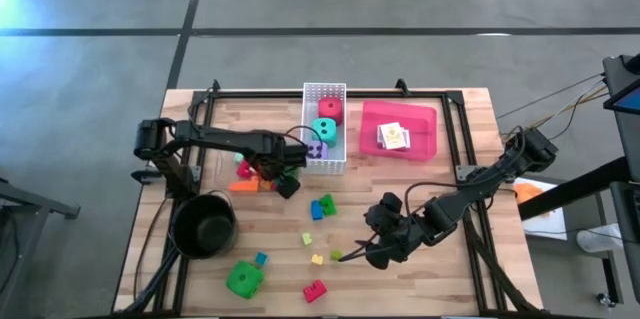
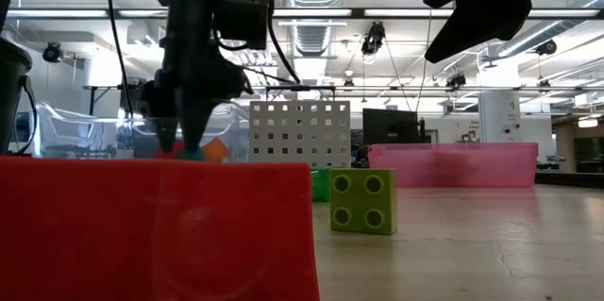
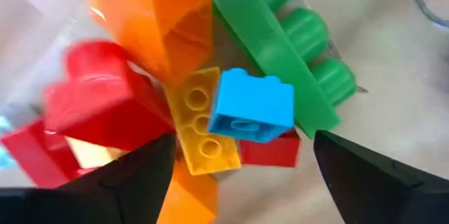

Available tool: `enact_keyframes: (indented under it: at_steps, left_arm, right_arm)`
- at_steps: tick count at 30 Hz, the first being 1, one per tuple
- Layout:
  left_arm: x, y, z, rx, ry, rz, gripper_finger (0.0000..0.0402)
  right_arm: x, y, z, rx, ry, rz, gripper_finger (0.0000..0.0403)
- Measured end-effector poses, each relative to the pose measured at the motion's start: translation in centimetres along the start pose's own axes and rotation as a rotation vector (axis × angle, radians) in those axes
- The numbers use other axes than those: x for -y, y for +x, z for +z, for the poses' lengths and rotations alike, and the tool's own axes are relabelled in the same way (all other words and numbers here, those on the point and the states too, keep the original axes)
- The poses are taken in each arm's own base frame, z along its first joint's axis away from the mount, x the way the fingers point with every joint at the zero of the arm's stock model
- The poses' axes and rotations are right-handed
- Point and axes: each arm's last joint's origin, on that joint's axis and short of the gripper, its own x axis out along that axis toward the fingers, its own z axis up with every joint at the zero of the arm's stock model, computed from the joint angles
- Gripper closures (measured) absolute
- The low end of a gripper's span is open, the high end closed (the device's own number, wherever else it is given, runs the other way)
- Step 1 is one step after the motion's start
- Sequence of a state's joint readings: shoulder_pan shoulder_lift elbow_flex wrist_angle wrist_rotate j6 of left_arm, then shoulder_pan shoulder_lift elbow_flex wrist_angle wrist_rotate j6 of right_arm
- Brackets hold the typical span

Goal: Pick & Place Toys
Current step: Put the green dice into the white bin

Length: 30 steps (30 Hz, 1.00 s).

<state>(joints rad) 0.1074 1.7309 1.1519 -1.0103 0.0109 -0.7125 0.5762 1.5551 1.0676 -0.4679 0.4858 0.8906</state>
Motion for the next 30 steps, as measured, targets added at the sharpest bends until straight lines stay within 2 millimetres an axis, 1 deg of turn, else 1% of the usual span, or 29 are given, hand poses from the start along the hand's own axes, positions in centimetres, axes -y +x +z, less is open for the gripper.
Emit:
enact_keyframes:
  at_steps: [2,5,11,14,17,20,23,26,30]
  left_arm:
    - [0.1,0.0,-0.3,-0.061,0.002,-0.045,0.0054]
    - [0.1,-0.4,-0.8,-0.090,-0.002,-0.055,0.0052]
    - [-0.6,-2.6,-1.6,-0.001,0.008,-0.035,0.0051]
    - [-1.1,-4.0,-2.1,0.050,0.009,-0.065,0.0051]
    - [-1.1,-5.4,-3.0,0.092,0.021,-0.104,0.0051]
    - [-0.7,-6.6,-4.4,0.112,0.070,-0.153,0.0051]
    - [0.4,-7.2,-6.2,0.091,0.167,-0.210,0.0051]
    - [1.6,-7.5,-8.2,0.059,0.261,-0.254,0.0051]
    - [3.2,-7.5,-10.7,0.025,0.380,-0.283,0.0051]
  right_arm:
    - [0.0,0.0,0.0,0.000,0.000,0.000,0.0032]
    - [0.0,0.0,0.0,0.000,-0.003,0.000,0.0032]
    - [0.0,0.0,0.0,0.000,-0.003,0.000,0.0032]
    - [0.0,0.0,0.0,0.001,-0.003,0.000,0.0032]
    - [0.0,0.0,0.0,-0.001,-0.004,-0.002,0.0032]
    - [0.1,0.1,-0.1,-0.002,-0.006,-0.003,0.0032]
    - [0.1,0.1,-0.1,-0.001,-0.017,-0.004,0.0032]
    - [0.1,0.1,-0.1,-0.001,-0.022,-0.004,0.0032]
    - [0.1,0.1,-0.1,-0.001,-0.006,-0.004,0.0032]
